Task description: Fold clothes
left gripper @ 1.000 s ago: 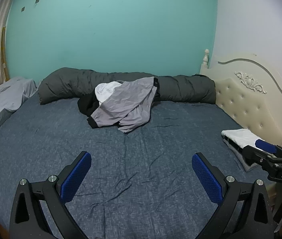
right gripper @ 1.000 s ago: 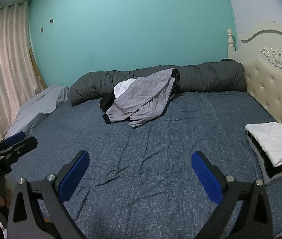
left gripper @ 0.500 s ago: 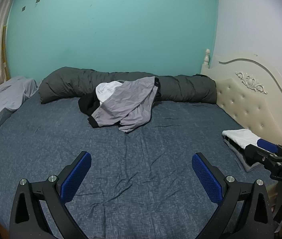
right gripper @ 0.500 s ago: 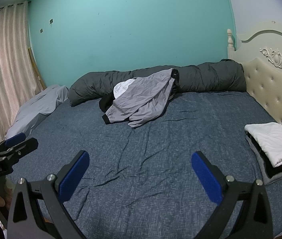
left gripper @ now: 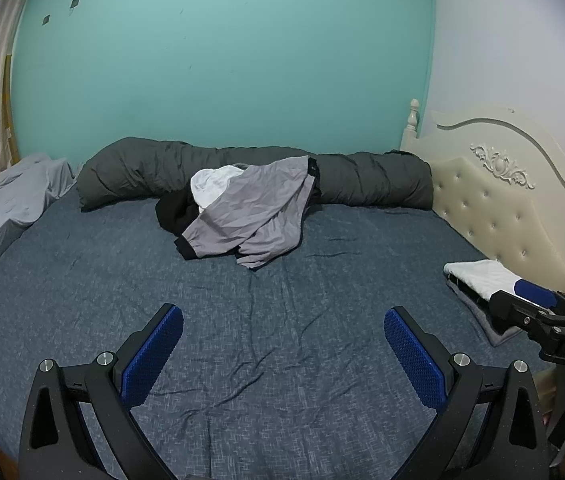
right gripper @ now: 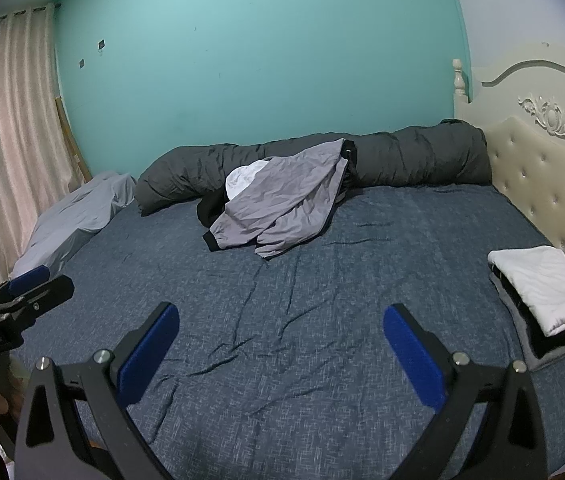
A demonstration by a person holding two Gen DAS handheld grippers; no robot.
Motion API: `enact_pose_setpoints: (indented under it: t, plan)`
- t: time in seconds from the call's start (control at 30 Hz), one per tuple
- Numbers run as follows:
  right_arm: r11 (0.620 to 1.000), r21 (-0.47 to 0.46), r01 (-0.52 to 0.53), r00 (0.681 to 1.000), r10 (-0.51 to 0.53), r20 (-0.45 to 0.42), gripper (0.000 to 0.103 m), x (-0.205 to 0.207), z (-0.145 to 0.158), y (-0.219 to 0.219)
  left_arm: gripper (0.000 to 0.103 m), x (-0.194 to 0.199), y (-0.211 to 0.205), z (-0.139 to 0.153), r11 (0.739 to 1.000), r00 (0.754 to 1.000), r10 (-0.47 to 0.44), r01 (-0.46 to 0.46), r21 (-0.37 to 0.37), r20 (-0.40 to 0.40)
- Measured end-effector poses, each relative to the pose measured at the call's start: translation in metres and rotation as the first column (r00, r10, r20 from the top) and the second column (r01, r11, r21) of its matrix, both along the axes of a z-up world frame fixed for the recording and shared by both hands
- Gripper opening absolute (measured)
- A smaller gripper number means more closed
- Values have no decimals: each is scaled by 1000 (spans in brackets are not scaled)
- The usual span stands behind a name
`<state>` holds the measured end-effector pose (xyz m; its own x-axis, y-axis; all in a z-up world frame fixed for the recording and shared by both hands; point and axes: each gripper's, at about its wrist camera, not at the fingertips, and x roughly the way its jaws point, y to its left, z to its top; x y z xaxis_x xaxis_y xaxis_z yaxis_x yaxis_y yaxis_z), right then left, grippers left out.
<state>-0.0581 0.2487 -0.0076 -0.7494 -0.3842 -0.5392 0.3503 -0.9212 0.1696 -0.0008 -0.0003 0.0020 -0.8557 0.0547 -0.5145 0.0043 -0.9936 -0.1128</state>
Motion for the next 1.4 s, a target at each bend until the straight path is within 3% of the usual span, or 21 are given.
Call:
enact_pose_setpoints:
  t: [1.4]
  plan:
    - [1000,6,-3,1000,3,-6,103,-2,13,-2,103,-1,0,10,1000,1000,7,-7,-1,-13]
